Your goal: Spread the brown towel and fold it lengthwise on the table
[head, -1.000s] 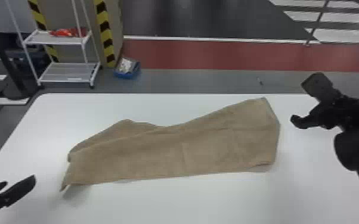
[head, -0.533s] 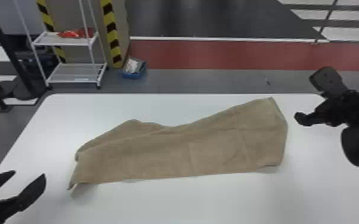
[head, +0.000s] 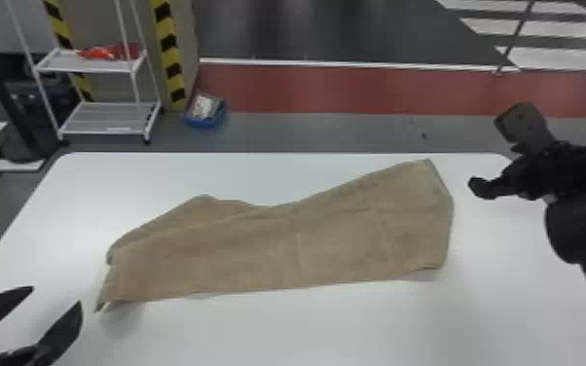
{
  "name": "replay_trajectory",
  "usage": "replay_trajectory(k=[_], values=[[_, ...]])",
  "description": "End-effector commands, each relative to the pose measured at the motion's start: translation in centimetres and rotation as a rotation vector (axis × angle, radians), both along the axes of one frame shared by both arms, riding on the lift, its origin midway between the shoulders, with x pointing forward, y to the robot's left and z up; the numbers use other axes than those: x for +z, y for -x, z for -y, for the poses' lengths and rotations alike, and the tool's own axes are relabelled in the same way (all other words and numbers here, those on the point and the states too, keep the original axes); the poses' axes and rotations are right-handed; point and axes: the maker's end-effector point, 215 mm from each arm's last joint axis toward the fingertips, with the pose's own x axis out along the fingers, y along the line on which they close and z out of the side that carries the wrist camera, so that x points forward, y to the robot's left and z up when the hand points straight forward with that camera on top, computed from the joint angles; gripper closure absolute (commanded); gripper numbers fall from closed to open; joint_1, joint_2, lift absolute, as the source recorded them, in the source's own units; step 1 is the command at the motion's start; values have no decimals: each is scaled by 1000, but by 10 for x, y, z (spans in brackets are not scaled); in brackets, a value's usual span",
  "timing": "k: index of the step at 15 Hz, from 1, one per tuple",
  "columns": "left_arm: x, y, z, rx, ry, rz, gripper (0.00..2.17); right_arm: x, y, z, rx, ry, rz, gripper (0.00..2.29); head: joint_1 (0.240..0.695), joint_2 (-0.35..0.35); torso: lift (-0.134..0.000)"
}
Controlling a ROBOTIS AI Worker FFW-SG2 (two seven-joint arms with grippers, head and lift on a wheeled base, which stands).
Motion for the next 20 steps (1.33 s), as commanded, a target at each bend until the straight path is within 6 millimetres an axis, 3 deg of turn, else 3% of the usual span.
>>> replay_trajectory(k=[1, 4, 8, 14, 18, 20], values=[[-8, 8, 14, -41, -8, -18, 211, 8, -4, -2, 11, -2, 16, 73, 695, -64, -124], [-21, 13, 37, -92, -26, -45, 211, 8, -6, -2, 21, 1, 18, 73, 695, -85, -124], [-34, 3, 59, -101, -89, -55, 211, 7, -6, -5, 32, -7, 20, 70, 695, -111, -124], [-50, -12, 43, -30, -91, -70, 215, 6, -5, -2, 43, 7, 15, 73, 695, -120, -124], [-47, -14, 38, -19, -96, -62, 603, 4, -6, -9, 59, 14, 13, 73, 695, -102, -124], [-46, -14, 39, -24, -91, -60, 606, 1, -5, -10, 59, 15, 9, 70, 695, -98, -124]])
